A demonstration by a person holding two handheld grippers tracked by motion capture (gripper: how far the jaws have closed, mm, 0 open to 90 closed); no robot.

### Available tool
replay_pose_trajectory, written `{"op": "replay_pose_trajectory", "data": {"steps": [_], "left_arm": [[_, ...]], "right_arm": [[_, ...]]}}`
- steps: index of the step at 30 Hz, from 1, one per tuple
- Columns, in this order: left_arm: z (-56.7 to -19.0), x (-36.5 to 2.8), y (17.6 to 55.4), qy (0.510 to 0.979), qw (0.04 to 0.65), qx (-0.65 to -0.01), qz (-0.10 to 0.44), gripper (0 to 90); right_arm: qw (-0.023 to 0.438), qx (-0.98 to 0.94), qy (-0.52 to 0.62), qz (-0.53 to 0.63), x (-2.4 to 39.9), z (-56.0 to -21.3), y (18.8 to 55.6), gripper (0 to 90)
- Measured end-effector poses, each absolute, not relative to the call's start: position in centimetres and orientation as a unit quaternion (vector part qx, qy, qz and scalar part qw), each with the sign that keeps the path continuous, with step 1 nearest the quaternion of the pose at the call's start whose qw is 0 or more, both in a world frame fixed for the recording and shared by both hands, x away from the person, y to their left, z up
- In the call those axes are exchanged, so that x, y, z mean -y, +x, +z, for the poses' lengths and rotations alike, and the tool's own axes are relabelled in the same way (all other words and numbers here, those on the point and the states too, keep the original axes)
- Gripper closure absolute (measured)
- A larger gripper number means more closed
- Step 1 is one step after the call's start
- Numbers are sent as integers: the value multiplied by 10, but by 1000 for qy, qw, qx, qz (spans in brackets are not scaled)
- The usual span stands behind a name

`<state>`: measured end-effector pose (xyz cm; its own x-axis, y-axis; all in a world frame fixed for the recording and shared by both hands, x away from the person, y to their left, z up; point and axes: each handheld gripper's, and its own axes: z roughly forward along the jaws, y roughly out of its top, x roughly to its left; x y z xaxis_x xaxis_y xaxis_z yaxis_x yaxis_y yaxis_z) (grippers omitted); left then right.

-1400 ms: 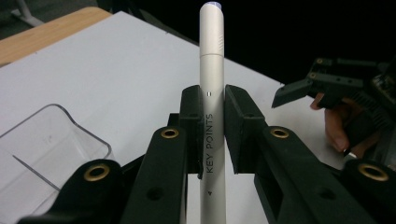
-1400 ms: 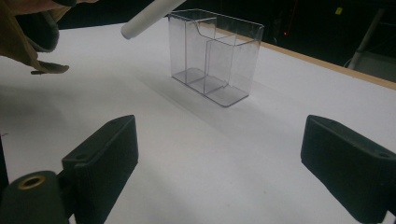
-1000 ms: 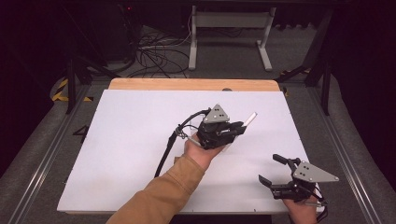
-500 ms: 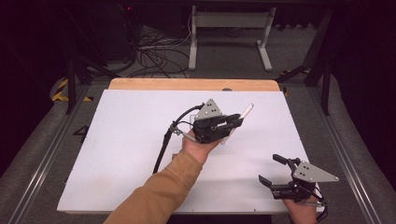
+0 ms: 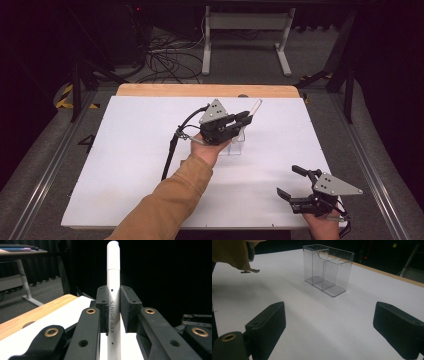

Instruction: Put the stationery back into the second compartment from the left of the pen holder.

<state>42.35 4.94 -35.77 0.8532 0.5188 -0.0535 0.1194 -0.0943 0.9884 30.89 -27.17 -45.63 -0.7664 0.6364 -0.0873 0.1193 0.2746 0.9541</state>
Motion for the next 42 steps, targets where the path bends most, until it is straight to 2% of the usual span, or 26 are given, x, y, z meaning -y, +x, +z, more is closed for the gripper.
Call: {"op": "replay_pose_trajectory", "data": {"steps": [27,42], "left_arm": [[-372,-66,460,689,624,-302,210,782],[-381,-70,466,692,619,-322,187,781]], "right_arm": [[231,-762,248,551,271,-457,309,114],[231,-762,248,552,272,-457,309,114]]}}
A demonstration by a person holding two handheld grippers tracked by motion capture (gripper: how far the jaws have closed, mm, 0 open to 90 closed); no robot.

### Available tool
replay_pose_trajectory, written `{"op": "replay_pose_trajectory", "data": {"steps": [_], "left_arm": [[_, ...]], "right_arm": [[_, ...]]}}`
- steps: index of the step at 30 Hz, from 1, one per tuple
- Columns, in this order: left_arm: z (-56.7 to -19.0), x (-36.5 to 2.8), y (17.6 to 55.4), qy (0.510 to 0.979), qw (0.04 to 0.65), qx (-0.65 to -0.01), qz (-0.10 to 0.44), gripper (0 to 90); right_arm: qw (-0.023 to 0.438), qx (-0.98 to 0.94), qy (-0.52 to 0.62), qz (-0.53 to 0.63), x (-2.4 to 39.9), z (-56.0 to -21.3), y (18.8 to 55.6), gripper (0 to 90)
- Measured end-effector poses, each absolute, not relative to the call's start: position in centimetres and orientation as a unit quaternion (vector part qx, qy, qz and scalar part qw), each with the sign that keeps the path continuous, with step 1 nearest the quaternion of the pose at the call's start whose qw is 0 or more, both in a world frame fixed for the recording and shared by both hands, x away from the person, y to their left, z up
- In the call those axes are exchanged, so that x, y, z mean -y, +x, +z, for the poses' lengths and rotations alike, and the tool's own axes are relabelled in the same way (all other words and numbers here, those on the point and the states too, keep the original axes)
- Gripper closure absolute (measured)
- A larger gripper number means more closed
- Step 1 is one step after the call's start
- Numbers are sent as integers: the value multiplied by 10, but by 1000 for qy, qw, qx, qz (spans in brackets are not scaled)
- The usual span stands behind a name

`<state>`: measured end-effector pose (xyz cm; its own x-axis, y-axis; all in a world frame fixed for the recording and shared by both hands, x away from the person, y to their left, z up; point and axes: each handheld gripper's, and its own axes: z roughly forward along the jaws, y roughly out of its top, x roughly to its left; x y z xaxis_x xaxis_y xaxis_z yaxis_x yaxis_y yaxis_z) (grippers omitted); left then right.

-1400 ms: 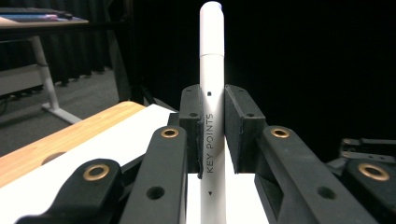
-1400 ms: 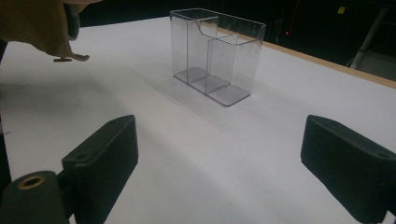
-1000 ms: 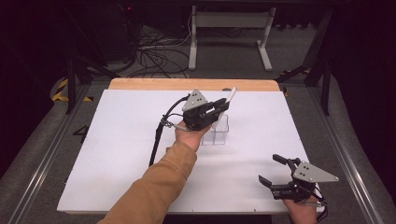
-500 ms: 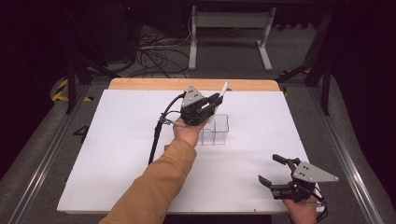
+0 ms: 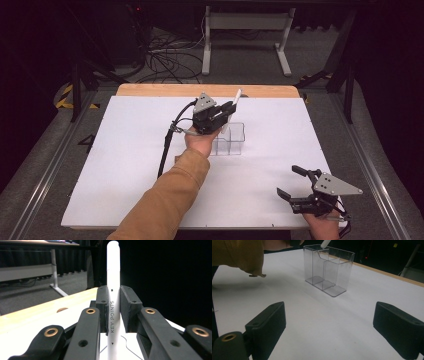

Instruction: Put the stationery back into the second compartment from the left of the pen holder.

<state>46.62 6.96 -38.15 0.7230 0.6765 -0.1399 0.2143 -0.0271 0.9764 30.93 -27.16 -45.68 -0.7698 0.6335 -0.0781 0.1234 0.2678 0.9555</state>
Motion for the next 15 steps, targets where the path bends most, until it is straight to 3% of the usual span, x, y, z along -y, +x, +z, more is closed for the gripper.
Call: {"op": "replay_pose_trajectory", "data": {"steps": [15], "left_arm": [[-399,-74,465,701,612,-329,161,779]], "right_arm": [[232,-765,239,551,269,-457,312,114]]}}
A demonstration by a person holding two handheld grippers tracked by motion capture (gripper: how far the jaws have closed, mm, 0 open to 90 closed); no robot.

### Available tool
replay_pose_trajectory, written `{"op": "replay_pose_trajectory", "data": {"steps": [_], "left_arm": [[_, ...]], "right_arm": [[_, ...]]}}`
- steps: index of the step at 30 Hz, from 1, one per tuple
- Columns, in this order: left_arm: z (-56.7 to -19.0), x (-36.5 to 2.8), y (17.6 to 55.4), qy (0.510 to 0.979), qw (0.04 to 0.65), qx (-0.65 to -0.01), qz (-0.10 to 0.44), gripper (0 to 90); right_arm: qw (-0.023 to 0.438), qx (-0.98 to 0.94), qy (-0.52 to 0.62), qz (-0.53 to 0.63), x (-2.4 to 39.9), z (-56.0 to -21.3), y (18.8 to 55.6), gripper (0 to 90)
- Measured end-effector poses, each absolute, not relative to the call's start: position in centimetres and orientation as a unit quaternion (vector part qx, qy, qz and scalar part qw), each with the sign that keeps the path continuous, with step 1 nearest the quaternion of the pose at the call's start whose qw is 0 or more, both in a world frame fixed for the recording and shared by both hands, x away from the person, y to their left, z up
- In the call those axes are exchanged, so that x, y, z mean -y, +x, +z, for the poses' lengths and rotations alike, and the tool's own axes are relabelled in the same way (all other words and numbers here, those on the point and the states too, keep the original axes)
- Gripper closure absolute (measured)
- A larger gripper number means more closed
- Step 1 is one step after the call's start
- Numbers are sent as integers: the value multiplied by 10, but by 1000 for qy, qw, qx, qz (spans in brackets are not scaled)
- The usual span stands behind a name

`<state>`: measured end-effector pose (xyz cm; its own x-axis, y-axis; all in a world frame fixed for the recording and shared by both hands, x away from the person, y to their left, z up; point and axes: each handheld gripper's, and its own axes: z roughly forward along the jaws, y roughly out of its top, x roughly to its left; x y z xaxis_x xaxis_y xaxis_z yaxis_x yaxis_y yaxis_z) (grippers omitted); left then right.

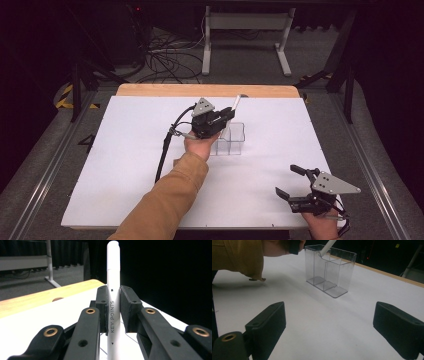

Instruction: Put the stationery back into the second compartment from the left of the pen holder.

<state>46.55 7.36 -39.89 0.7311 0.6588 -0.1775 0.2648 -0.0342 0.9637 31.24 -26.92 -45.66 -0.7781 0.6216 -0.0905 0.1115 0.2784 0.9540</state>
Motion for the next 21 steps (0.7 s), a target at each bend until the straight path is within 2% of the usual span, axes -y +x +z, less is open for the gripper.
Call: {"op": "replay_pose_trajectory", "data": {"steps": [17,20,21], "left_arm": [[-409,-77,460,711,603,-327,156,767],[-407,-79,459,705,612,-325,151,561],[-406,-81,458,706,611,-323,152,535]], "right_arm": [[226,-768,231,553,263,-456,318,114],[225,-767,230,555,263,-455,318,113],[224,-767,231,555,262,-455,318,113]]}}
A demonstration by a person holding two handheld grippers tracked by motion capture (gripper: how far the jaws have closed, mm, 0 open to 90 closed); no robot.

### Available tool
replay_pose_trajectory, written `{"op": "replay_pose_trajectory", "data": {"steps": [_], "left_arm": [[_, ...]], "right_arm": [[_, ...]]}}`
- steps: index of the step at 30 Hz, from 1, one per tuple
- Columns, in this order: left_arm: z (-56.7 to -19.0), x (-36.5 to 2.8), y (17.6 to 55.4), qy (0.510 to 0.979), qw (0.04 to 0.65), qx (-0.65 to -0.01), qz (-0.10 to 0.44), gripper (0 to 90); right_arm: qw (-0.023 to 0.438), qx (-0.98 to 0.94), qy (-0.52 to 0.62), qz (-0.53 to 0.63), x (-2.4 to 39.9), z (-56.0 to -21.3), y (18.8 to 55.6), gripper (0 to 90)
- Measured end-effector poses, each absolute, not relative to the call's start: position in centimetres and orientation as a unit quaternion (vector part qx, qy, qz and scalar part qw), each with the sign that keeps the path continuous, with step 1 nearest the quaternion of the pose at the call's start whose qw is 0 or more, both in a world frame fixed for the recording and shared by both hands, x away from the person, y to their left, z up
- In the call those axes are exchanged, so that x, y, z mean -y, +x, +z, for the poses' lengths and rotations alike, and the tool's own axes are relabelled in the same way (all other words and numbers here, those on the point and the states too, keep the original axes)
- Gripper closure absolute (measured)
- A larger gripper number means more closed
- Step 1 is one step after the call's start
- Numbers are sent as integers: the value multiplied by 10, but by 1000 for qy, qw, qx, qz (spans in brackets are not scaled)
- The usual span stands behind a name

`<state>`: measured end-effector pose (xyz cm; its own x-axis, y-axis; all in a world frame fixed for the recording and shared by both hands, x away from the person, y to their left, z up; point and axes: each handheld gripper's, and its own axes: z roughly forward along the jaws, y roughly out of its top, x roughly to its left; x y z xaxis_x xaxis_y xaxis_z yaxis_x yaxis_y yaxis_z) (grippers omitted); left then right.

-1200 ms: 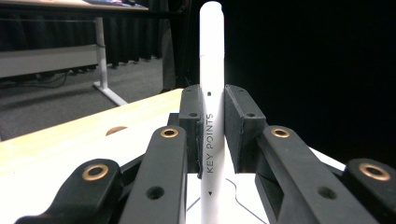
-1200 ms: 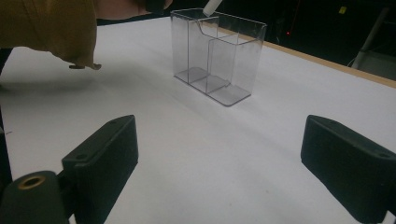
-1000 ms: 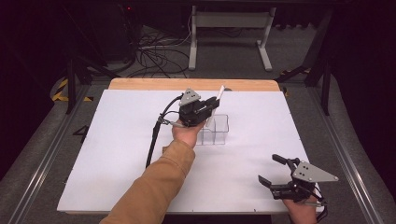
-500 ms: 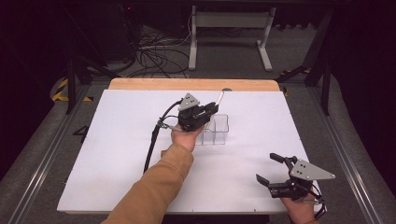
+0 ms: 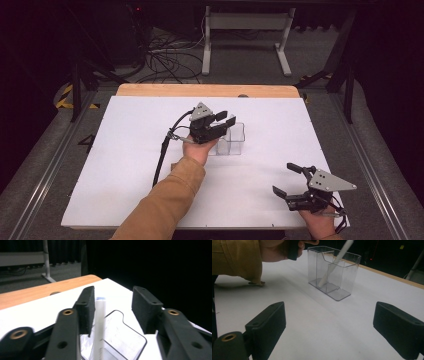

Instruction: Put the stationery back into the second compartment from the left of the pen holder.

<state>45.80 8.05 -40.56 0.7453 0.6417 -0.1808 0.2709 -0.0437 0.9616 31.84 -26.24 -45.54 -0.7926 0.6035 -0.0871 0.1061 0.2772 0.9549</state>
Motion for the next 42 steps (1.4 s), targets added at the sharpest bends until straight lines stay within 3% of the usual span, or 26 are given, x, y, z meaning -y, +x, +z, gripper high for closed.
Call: {"op": "replay_pose_trajectory", "data": {"steps": [1,7,13,27,42], "left_arm": [[-404,-82,456,708,608,-322,159,461],[-389,-95,440,717,603,-300,178,308],[-372,-107,420,734,591,-270,195,216],[-359,-144,375,753,574,-234,220,136],[-383,-201,348,748,574,-280,180,95]], "right_arm": [[225,-767,231,555,262,-455,319,113],[223,-768,226,556,259,-455,323,112],[220,-772,219,555,252,-454,327,111],[217,-777,213,552,247,-455,329,108],[216,-778,212,550,246,-455,328,106]]}}
